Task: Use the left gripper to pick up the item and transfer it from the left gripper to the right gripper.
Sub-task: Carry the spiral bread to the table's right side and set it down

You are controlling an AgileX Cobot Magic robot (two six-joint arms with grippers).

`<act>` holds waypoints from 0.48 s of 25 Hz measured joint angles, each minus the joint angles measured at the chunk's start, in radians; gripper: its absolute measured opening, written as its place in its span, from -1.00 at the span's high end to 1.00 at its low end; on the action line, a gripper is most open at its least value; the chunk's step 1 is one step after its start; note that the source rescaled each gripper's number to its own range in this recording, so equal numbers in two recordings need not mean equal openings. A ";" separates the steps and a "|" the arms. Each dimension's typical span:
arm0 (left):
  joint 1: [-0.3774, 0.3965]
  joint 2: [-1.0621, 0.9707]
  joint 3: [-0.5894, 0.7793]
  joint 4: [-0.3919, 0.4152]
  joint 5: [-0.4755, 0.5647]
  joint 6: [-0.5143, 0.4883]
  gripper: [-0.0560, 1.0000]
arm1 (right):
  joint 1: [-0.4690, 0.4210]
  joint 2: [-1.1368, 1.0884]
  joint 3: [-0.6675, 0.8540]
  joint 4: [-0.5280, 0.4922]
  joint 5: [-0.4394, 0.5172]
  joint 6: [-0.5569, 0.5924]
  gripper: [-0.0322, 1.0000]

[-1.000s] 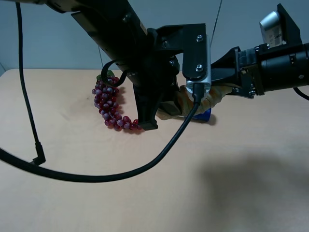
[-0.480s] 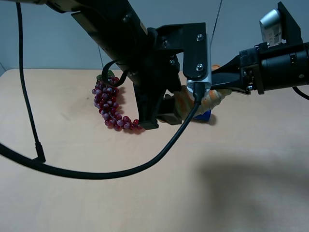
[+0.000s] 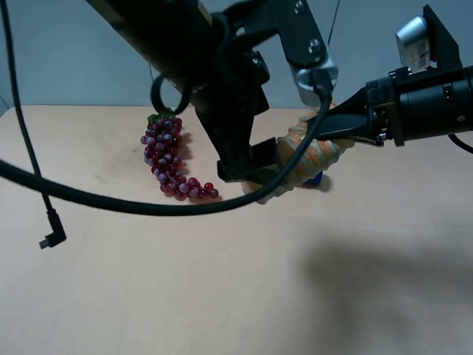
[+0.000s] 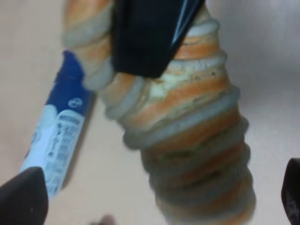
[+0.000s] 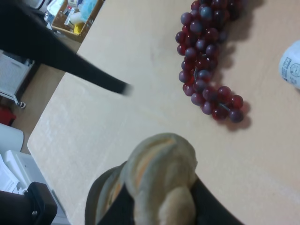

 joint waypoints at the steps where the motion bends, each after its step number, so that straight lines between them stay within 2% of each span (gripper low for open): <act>1: 0.000 -0.026 0.000 0.022 0.017 -0.027 -1.00 | 0.000 0.000 0.000 0.000 0.000 0.000 0.86; 6: 0.005 -0.149 0.000 0.137 0.124 -0.223 -1.00 | 0.000 0.000 0.000 0.000 0.000 0.000 0.88; 12: 0.052 -0.290 0.003 0.258 0.315 -0.447 -1.00 | 0.000 0.000 0.000 -0.006 -0.002 0.000 0.90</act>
